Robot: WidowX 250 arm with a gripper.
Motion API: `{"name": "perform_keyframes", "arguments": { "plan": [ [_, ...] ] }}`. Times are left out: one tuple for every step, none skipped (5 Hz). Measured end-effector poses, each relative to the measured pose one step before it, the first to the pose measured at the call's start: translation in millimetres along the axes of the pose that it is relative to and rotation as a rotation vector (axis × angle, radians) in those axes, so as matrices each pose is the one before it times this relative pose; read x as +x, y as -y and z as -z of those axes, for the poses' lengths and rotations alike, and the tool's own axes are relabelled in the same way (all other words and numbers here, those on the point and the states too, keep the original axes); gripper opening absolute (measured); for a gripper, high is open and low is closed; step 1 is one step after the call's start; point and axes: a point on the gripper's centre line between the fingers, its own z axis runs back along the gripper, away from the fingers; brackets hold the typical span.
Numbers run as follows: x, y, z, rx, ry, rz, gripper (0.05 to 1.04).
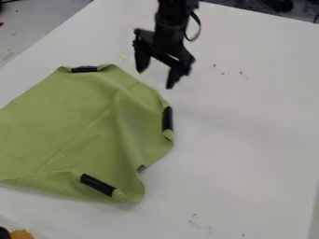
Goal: Move the cloth from bottom to top
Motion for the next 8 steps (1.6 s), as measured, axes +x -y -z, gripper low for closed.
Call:
{"name": "perform_keyframes", "arguments": {
  "plan": [
    [4.05, -38.98, 23.97, -0.0005, -0.0243, -0.0035, 1.000],
    [4.73, -26.59, 17.12, -0.0117, 0.0108, -0.0171, 1.000],
    [1.45, -22.73, 24.98, -0.0098, -0.0154, -0.0082, 1.000],
    [-0.85, -13.06, 9.64, 0.0009, -0.0192, -0.0003, 1.000],
    [7.85, -3.29, 6.55, -0.0051, 0.0035, 0.0217, 1.000],
    [4.29, -4.12, 1.73, -0.0001, 0.0066, 0.0018, 0.964],
    [2.04, -1.33, 1.22, 0.0009, 0.0042, -0.0092, 0.696],
    [4.05, -3.07, 1.65, 0.0104, 0.0027, -0.0029, 0.398]
  ]
}}
